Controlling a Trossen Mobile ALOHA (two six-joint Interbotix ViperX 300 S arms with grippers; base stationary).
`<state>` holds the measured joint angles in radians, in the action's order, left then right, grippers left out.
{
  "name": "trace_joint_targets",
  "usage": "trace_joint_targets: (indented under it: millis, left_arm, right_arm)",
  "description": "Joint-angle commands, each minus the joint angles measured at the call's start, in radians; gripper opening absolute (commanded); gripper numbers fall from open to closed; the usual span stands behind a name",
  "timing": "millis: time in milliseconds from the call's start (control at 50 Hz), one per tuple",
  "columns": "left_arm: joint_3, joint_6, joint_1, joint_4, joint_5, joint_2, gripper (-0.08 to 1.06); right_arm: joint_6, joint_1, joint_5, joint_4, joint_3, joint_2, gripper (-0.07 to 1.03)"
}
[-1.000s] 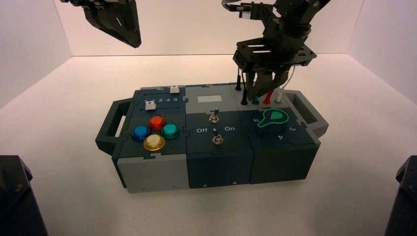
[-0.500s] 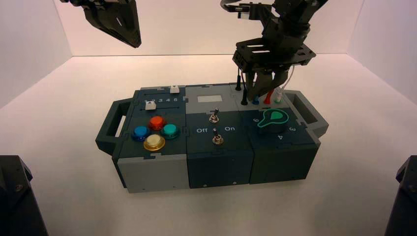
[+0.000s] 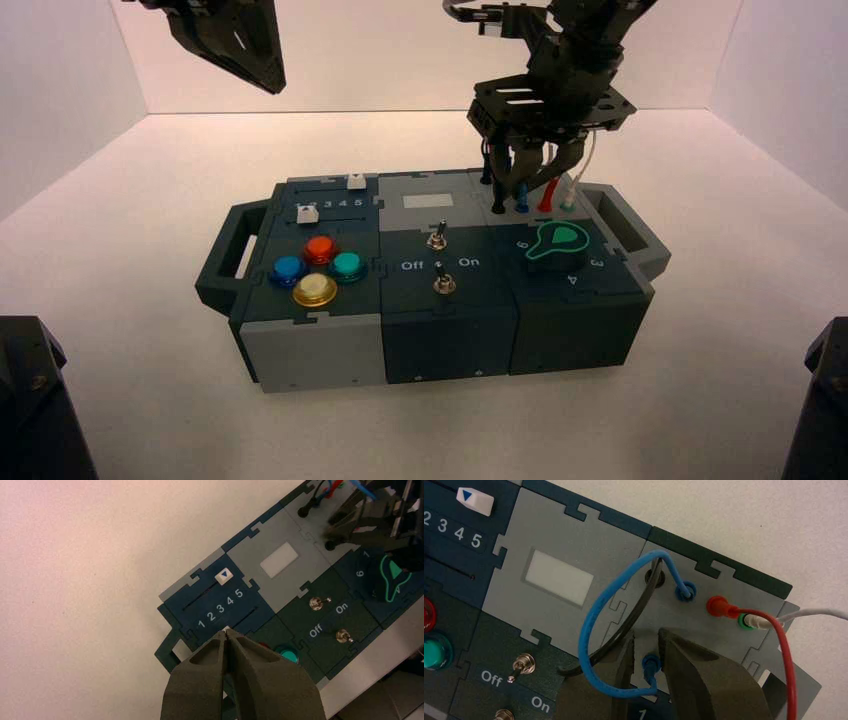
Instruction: Insert the blue wire.
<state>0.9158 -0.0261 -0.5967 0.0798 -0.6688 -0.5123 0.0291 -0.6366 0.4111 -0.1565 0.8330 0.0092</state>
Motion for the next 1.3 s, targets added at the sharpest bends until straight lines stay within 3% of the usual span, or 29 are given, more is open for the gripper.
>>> trace_joint_targets:
  millis: [20,580,720,880,1300]
  left_arm:
    - [-0.012,0.0,-0.003,0.002,0.003,-0.009,-0.03]
    - [-0.011,0.0,-0.005,0.002,0.003,-0.011,-0.03]
    - [-0.011,0.0,-0.006,0.002,0.003,-0.009,-0.03]
    - [-0.011,0.0,-0.006,0.003,0.003,-0.011,-0.03]
    - [-0.011,0.0,-0.006,0.002,0.003,-0.012,-0.03]
  right_arm:
    - [0.009,0.003,0.011,-0.003,-0.008,-0.014,0.31]
    - [0.012,0.028,0.077,0.011,-0.011,-0.091,0.3]
    - [0.012,0.028,0.084,0.011,-0.012,-0.094,0.22]
    - [0.011,0.028,0.087,0.011,0.0,-0.094,-0.01]
    - [0.014,0.026,0.101,0.011,0.012,-0.092,-0.02]
